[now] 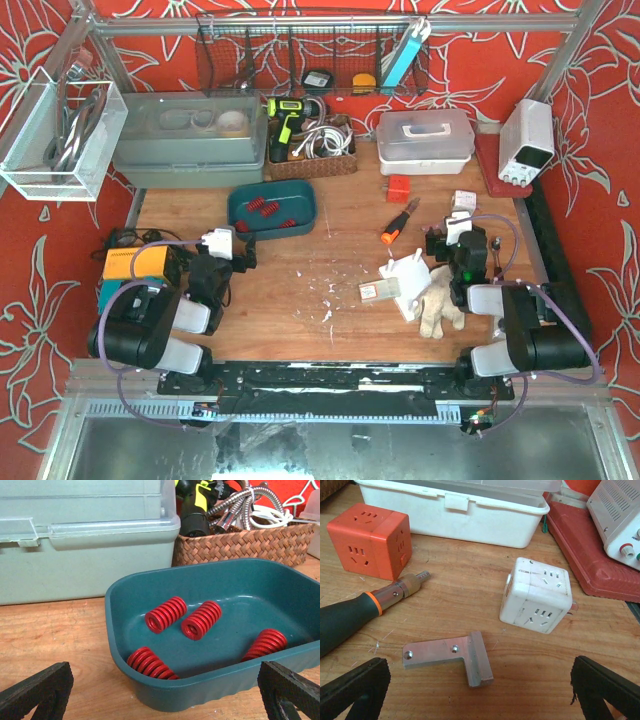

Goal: Install the large spring

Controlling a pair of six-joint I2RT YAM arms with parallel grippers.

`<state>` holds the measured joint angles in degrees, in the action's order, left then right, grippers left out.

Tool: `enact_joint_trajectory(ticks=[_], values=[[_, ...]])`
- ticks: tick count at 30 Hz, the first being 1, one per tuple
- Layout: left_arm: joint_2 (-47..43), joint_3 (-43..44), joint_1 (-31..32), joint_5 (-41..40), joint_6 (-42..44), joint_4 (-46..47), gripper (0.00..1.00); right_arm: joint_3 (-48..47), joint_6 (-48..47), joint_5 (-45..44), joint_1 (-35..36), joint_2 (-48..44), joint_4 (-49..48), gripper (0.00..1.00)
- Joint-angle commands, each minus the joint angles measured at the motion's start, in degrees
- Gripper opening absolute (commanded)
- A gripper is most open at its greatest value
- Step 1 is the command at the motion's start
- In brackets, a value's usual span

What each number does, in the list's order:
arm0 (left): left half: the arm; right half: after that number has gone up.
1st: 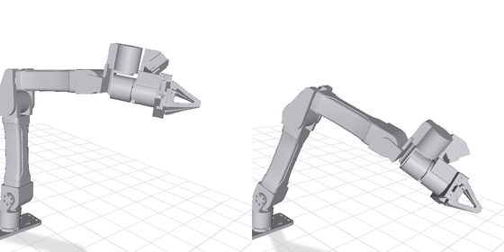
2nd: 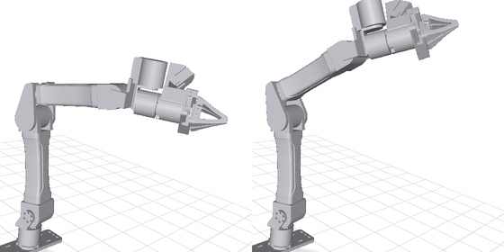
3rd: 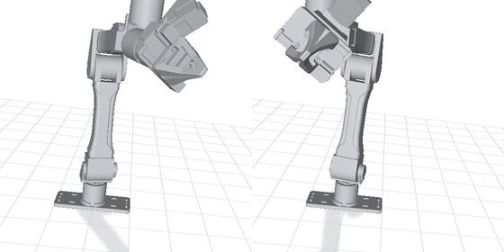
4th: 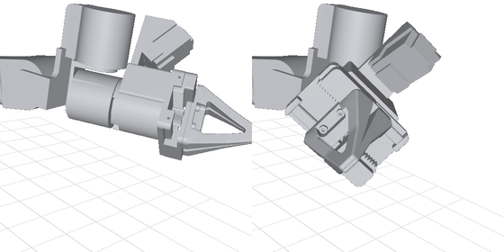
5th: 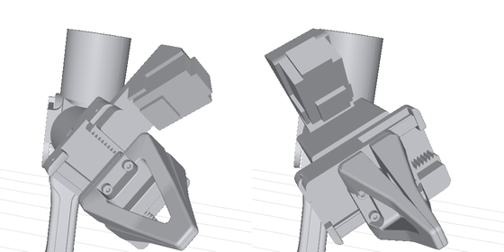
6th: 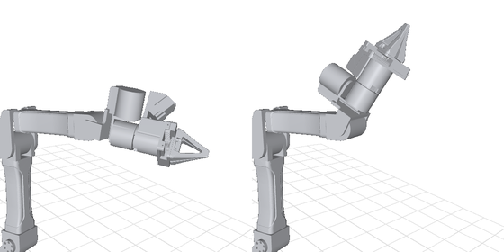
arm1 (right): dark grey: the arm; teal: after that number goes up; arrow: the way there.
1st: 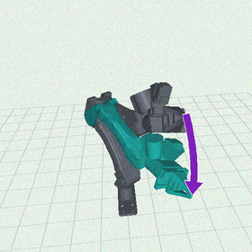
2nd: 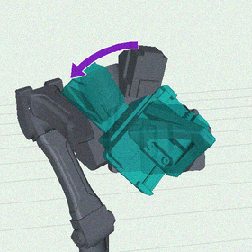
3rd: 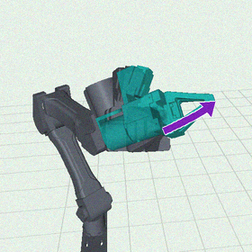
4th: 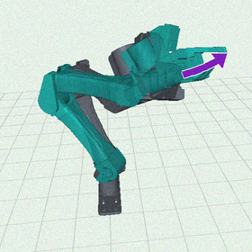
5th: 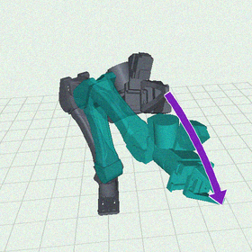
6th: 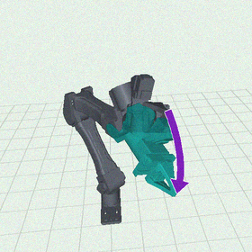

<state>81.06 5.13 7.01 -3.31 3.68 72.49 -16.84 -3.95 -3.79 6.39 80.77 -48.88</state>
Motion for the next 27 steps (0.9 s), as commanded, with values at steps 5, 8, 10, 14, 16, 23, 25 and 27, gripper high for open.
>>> enact_joint_trajectory(ticks=[5, 8, 10, 14, 16, 23, 25, 27], values=[[-0.5, -0.4, -0.1, 0.1, 0.9, 1.6, 1.0, 0.5, -0.2, 0.3, 0.1, -0.1, -0.8, 0.99], [-0.5, -0.3, -0.1, 0.2, 0.9, 1.5, 1.0, 0.5, -0.1, 0.4, 0.1, -0.1, -0.8, 0.99], [-0.5, -0.3, -0.1, 0.1, 0.9, 1.5, 1.0, 0.5, -0.2, 0.4, 0.1, -0.1, -0.8, 0.99], [-0.4, -0.1, -0.2, -0.2, 0.8, 1.2, 1.0, 0.6, -0.2, 0.3, 0.1, -0.2, -0.9, 0.99], [-0.7, -0.1, -0.2, -0.6, 0.6, 1.2, 1.0, -0.1, -0.1, 0.1, 0.1, -1.0, -0.1, 0.99], [-15.9, 4.5, -0.2, -1.4, -0.8, -19.1, 1.0, -9.2, 1.0, 4.3, 0.2, -16.7, 23.8, 0.99], [-21.4, 8.2, -0.1, -2.2, -2.3, -28.0, 1.0, -12.0, 4.0, 3.9, 0.2, -20.6, 28.7, 0.99], [-27.2, 12.2, -0.1, -4.3, -5.8, -37.2, 1.0, -15.5, 8.0, 3.8, 0.2, -24.7, 35.1, 0.99]])
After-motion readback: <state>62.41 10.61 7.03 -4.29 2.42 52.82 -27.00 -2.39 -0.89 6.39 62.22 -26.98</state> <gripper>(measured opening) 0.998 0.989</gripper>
